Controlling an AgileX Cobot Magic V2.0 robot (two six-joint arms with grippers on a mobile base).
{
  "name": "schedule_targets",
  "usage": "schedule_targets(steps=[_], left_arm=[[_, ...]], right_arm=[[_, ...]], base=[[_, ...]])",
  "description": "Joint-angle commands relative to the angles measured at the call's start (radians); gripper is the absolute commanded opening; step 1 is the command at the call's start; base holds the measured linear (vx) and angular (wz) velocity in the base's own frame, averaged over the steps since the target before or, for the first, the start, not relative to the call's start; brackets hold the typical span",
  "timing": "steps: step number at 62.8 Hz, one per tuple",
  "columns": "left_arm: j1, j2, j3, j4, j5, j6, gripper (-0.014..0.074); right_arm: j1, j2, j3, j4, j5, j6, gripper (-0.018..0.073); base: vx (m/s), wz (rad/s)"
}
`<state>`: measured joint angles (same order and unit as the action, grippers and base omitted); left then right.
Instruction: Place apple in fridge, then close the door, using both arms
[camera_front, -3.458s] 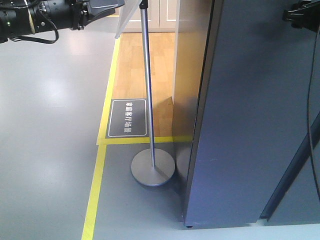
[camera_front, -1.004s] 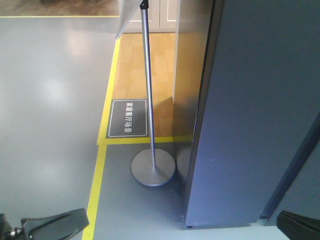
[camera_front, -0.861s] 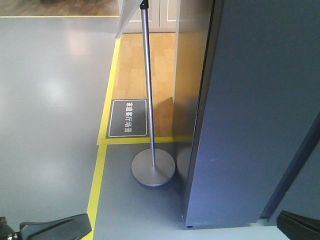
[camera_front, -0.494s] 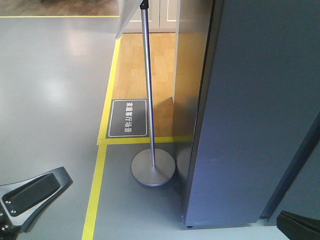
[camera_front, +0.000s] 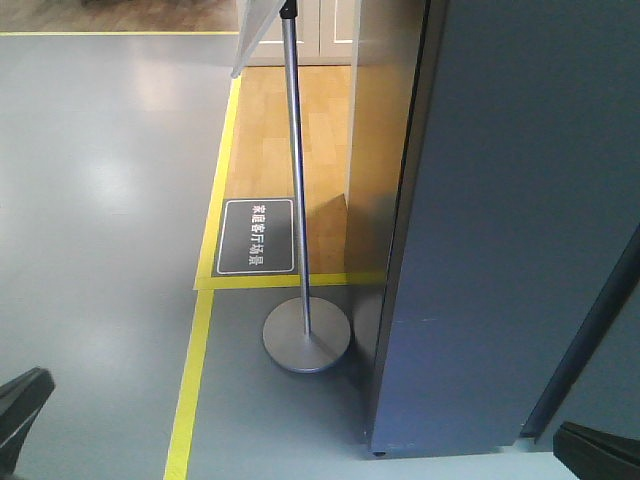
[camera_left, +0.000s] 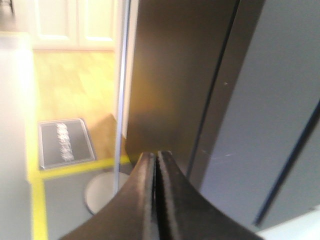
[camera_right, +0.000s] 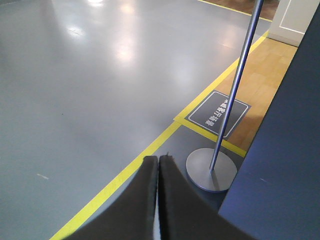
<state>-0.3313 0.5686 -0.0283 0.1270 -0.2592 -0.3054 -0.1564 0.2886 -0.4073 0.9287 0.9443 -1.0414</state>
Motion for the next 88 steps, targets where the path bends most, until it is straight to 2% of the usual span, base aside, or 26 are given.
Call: schedule_targets(steps=[1, 7, 11, 17, 26, 32, 38, 88], left_arm=[[-0.004, -0.1, 0.029, -0.051, -0.056, 0.079, -0.0008], [0.023, -0.227, 0.087, -0.053, -0.049, 0.108, -0.0008], [0.056, -0.305, 0.081, -0.052, 0.067, 0.113, -0.0008], [0.117, -0.42, 0.083, -0.037, 0.177, 0.117, -0.0008], [0.195, -0.553, 0.083, -0.015, 0.321, 0.116, -0.0008], [0.226, -0.604, 0.083, -0.012, 0.394, 0.116, -0.0008], [0.243, -0.596, 0.083, 0.003, 0.415, 0.104, -0.0008], [0.242, -0.595, 0.082, 0.002, 0.42, 0.106, -0.0008]], right_arm=[[-0.001, 0.01, -0.026, 0.052, -0.033, -0.002, -0.0003], [-0.001, 0.01, -0.026, 0.052, -0.033, -0.002, -0.0003], [-0.001, 0.01, -0.026, 0.052, -0.033, -0.002, -0.0003], [-0.001, 0.01, -0.026, 0.052, -0.033, -0.002, -0.0003], [-0.001, 0.01, -0.026, 0.052, -0.033, -0.002, -0.0003], [-0.001, 0.01, -0.026, 0.052, -0.033, -0.002, -0.0003], [-0.001, 0.01, -0.026, 0.052, -0.033, -0.002, -0.0003], [-0.001, 0.01, -0.026, 0.052, -0.033, -0.002, -0.0003]], base=[[0.0, 0.0], [0.0, 0.0], [0.0, 0.0], [0.0, 0.0], [0.0, 0.0], [0.0, 0.0], [0.0, 0.0], [0.0, 0.0]])
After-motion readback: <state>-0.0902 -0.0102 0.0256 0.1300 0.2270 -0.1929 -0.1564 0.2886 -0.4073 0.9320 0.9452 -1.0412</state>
